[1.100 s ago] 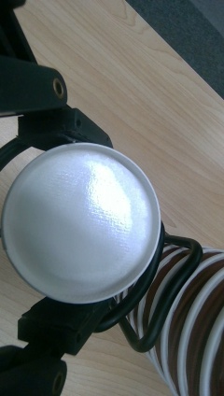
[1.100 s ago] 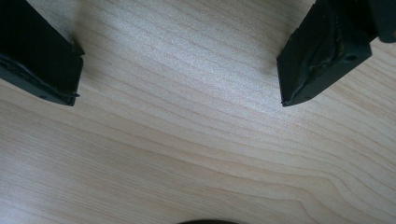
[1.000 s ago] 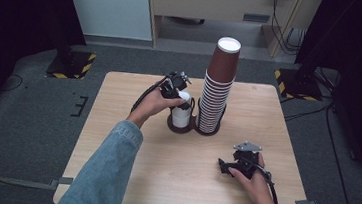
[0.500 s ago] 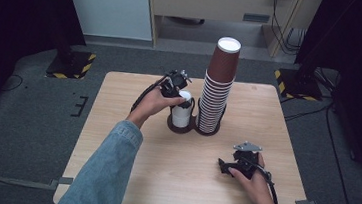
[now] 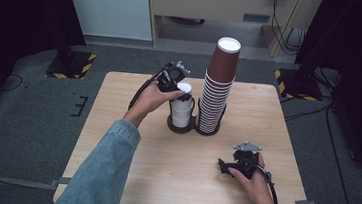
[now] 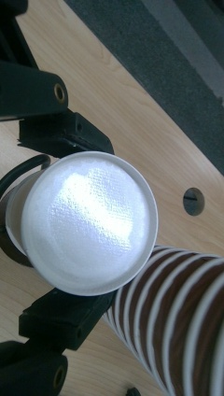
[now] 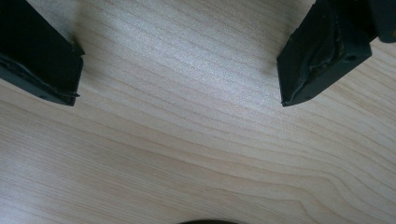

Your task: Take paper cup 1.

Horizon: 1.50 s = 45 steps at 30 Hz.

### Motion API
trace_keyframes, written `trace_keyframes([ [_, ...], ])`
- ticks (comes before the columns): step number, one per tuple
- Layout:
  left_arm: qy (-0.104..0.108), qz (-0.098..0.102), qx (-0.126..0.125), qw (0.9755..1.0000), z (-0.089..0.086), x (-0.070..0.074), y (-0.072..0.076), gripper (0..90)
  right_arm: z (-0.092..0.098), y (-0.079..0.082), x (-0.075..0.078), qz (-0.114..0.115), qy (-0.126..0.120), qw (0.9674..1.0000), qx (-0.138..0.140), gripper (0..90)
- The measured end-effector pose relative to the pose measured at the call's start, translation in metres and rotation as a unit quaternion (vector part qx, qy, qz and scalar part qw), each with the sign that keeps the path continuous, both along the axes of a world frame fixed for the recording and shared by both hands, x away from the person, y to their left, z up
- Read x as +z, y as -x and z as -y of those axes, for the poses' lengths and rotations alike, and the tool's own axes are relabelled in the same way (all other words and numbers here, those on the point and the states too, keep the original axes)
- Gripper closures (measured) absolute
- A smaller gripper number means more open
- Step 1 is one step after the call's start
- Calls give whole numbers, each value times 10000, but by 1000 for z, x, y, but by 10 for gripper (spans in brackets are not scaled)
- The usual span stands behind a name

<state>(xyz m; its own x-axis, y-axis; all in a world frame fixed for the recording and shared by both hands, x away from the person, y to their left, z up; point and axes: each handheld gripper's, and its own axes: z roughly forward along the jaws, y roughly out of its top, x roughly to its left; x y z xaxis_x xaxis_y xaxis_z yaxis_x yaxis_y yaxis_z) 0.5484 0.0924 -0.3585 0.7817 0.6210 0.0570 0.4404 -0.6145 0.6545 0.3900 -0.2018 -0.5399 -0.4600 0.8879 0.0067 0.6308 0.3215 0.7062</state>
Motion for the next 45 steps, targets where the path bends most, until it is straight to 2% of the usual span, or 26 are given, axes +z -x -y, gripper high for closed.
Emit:
trace_keyframes([
  [10,131,279,-72,9995,-8,27,12,309,0,0,0,2,4,10000,-11,6],
  [19,359,556,-73,9978,-27,53,38,309,0,1,0,-5,2,10000,-40,6],
  [22,587,601,-26,9965,-36,58,49,309,0,1,0,-15,7,10000,-44,6],
  [23,596,614,-19,9963,-39,58,53,309,-1,2,0,-28,-7,10000,-73,6],
  [27,582,637,-56,9963,-50,55,68,309,-1,2,0,-14,10,10000,-66,6],
  [31,534,601,-177,9966,-53,43,81,309,-1,2,0,-20,16,10000,-48,6],
  [33,482,553,-257,9970,-53,34,87,309,-1,2,0,-20,16,10000,-46,6],
  [36,535,491,-329,9968,-50,21,97,308,0,2,0,-28,13,10000,-16,6],
  [38,420,525,-425,9968,-47,15,104,309,0,1,0,-20,15,10000,14,7],
  [45,331,493,-619,9963,-38,-4,120,308,-1,-4,0,-29,-3,10000,-7,4],
])
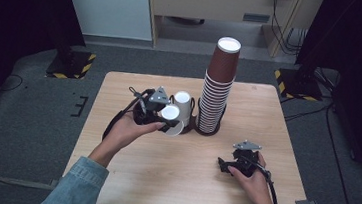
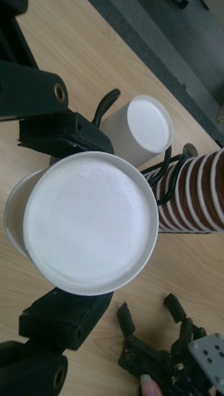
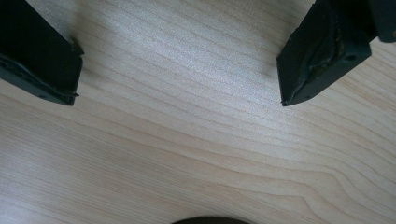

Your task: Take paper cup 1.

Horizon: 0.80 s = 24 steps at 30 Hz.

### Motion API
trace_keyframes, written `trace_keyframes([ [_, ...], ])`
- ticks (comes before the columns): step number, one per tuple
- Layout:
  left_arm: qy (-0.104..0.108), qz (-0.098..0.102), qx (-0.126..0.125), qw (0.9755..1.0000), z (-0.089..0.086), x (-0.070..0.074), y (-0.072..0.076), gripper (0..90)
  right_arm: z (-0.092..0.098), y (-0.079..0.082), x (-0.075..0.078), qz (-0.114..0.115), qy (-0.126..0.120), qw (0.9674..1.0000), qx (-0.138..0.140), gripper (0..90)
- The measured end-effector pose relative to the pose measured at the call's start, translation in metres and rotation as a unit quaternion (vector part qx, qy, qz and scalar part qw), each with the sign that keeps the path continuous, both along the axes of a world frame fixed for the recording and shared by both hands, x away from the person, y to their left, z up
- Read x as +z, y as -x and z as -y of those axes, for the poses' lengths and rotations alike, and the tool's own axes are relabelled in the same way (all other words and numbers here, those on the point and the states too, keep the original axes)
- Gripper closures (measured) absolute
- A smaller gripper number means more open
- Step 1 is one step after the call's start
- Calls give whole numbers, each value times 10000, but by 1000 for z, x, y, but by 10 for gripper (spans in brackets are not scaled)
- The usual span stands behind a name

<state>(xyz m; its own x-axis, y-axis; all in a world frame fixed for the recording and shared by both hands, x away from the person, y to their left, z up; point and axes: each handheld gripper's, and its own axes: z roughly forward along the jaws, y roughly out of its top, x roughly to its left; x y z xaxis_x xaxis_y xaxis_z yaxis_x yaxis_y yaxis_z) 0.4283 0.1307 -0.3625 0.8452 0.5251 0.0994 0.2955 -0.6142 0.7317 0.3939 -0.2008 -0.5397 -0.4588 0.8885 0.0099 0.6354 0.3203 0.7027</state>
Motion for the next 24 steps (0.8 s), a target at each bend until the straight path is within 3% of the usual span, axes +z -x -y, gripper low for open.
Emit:
trace_keyframes([
  [9,-61,-149,-161,9997,11,-26,14,308,1,5,0,4,14,10000,71,9],
  [11,-146,-152,-167,9996,13,-31,17,308,0,5,2,17,17,9999,142,98],
  [17,-240,-263,-116,9993,17,-45,17,308,-24,14,15,196,-29,9975,675,152],
  [20,-207,-327,-72,9992,18,-48,18,308,-38,18,17,391,116,9947,948,274],
  [24,-135,-314,-60,9994,20,-50,20,308,-48,21,17,349,36,9923,1190,330],
])
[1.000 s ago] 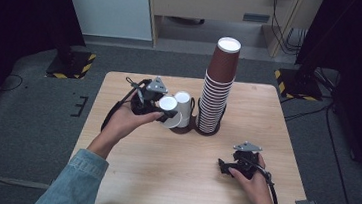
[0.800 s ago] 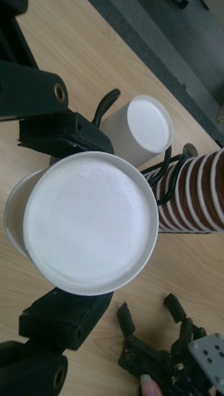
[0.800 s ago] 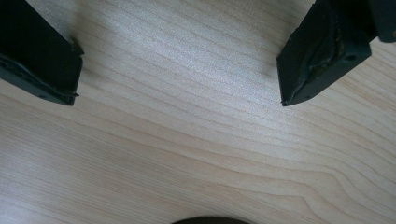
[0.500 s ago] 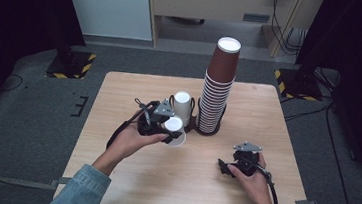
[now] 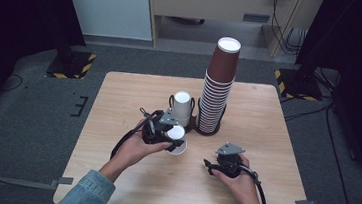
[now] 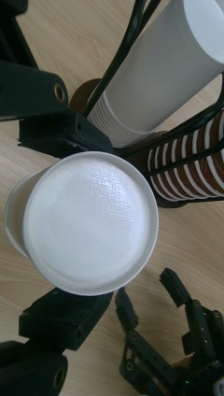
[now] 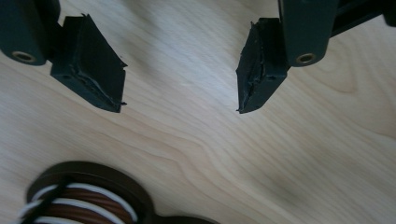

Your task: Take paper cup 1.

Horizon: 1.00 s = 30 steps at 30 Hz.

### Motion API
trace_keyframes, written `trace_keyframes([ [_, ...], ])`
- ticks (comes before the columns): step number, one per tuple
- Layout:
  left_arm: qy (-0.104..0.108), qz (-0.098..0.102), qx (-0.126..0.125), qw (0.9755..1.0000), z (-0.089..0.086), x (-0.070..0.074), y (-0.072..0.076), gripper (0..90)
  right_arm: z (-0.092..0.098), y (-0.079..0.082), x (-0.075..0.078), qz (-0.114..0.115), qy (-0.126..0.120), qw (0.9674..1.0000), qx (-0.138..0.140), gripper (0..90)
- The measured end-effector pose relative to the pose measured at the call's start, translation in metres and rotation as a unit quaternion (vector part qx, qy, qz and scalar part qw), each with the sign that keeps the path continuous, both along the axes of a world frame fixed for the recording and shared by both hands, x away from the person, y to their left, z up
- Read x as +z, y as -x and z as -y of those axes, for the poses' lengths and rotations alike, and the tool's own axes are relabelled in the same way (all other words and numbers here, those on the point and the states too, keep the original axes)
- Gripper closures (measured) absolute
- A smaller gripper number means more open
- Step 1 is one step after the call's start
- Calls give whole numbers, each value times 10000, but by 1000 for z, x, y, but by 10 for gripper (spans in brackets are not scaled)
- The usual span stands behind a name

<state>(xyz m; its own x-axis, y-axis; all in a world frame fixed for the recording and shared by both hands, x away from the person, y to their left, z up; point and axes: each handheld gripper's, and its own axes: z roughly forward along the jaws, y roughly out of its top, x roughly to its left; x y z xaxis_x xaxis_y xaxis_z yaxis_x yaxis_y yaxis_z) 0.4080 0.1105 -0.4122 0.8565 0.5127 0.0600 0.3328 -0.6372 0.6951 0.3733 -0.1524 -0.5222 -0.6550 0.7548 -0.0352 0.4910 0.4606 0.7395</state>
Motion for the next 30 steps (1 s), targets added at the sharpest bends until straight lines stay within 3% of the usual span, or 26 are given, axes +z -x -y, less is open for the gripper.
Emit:
trace_keyframes([
  [9,43,3,-5,10000,2,1,-3,308,-27,10,6,-74,-252,9984,508,342],
  [13,198,-11,13,9998,3,0,-4,308,-36,13,7,-198,-491,9962,696,352],
  [19,164,-45,-27,9999,5,-3,-5,308,-50,14,5,-207,-545,9952,785,332],
  [22,190,-57,-89,9998,8,-4,0,308,-56,11,6,-385,-959,9919,744,321],
  [28,171,-105,-101,9997,13,-10,-1,308,-61,8,5,-514,-1263,9880,723,310],
  [30,169,-116,-105,9997,14,-12,-1,308,-61,7,5,-534,-1201,9888,709,287],
])
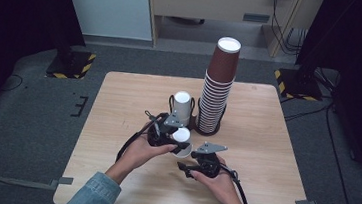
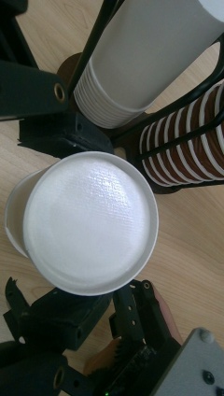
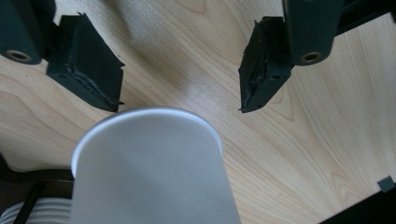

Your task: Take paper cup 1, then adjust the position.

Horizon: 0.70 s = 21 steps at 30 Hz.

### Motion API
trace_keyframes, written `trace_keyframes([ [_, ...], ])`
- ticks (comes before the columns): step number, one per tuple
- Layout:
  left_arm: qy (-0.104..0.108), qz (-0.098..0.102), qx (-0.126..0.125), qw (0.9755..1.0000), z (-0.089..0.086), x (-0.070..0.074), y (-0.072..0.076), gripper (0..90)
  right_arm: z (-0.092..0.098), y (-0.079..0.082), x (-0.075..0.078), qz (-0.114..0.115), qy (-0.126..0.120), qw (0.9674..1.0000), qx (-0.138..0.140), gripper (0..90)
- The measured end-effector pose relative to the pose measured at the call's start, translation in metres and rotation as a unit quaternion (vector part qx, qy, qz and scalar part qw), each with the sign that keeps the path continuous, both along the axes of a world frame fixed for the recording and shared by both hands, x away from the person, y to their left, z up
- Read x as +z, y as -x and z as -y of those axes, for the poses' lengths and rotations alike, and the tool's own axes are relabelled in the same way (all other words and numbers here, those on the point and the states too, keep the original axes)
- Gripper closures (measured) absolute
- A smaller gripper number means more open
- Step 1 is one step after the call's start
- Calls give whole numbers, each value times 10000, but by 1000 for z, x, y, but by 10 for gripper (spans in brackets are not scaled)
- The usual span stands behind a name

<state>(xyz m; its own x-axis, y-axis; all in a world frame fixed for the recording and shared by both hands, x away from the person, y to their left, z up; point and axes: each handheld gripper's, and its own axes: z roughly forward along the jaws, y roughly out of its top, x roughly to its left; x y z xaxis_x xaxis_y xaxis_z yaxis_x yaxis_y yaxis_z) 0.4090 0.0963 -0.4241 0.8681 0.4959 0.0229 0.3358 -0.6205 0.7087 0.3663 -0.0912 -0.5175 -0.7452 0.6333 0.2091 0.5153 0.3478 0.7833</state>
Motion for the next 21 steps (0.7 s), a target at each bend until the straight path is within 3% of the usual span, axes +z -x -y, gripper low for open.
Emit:
trace_keyframes([
  [4,22,-19,-22,10000,4,-4,3,308,0,-1,-3,-93,98,9999,-30,261],
  [8,9,-46,-58,10000,4,-6,5,308,-1,0,-4,9,118,9999,-40,275],
  [12,36,-63,-67,10000,5,-7,7,308,-2,0,-4,-35,82,9999,-83,272],
  [21,51,-75,-100,9999,5,-7,9,310,4,-2,-3,93,195,9994,-259,358],
])
